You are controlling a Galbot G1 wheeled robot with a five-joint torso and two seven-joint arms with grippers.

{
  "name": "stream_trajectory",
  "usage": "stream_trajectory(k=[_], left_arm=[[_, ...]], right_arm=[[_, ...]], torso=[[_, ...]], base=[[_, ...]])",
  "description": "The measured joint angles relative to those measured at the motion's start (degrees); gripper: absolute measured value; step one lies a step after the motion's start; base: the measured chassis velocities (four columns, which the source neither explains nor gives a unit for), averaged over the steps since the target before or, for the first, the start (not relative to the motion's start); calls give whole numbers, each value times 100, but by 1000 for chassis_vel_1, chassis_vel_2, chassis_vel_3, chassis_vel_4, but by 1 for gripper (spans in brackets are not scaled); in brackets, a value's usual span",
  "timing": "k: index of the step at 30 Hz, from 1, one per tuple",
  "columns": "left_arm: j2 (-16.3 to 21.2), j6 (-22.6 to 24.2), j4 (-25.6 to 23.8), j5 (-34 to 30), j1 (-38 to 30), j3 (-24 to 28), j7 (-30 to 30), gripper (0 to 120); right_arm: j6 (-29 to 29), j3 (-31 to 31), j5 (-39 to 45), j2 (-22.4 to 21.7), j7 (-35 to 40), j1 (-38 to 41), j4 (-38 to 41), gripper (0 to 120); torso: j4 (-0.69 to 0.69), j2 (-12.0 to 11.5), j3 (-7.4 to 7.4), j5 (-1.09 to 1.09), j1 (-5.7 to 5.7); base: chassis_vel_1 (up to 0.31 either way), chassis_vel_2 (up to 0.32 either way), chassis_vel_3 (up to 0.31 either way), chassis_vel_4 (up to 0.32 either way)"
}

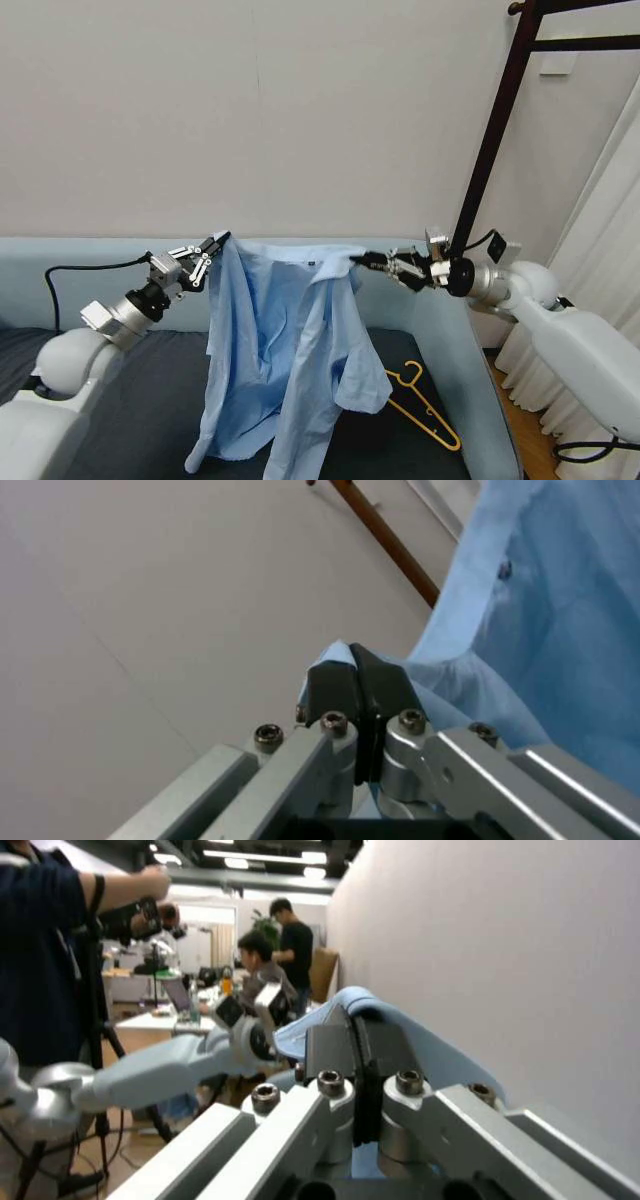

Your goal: Pick up the clothes from the sofa and hang them on the clothes hanger.

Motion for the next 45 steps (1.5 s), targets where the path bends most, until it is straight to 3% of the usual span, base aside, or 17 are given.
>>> stream_trajectory(k=[7,12,16,28,33,34,38,41,42,45], left_arm=[[18,-123,-36,214,199,-254,308,0],[-351,-156,-48,721,566,-231,-85,0],[-793,5,-74,1278,1046,-190,-509,0],[-1028,61,-216,1424,1574,-143,-882,0],[-756,42,-236,1340,1589,-142,-972,0],[-756,42,-236,1340,1589,-142,-972,0],[-661,37,-224,1321,1544,-129,-973,0],[-660,36,-228,1320,1545,-124,-973,0],[-663,36,-247,1319,1557,-119,-973,0],[-668,36,-262,1319,1569,-116,-973,0]], right_arm=[[6,70,72,21,87,14,202,0],[110,221,-407,25,86,-927,345,0],[377,501,-1138,274,87,-2028,305,0],[634,745,-1992,611,764,-2808,-134,2],[652,929,-2721,532,1934,-3585,-130,25],[652,929,-2721,532,1934,-3585,-130,25],[422,1029,-3533,511,3217,-4156,-39,40],[305,1031,-3665,511,3500,-4259,-12,45],[117,1018,-3839,525,3928,-4356,15,55],[-13,998,-3943,548,4190,-4393,19,62]], torso=[[0,1,-1,-2,0],[-3,0,-1,1,0],[-3,0,0,1,-1],[0,0,0,1,-1],[-2,0,0,2,-1],[-2,0,0,2,-1],[-4,0,-1,3,-1],[-3,0,0,2,-1],[-4,0,-1,1,0],[-3,0,-1,0,-1]], base=[[0,0,0,0],[0,0,0,0],[0,0,0,0],[0,0,0,0],[0,0,0,0],[0,0,0,0],[0,0,0,0],[0,0,0,0],[0,0,0,0],[0,0,0,0]])
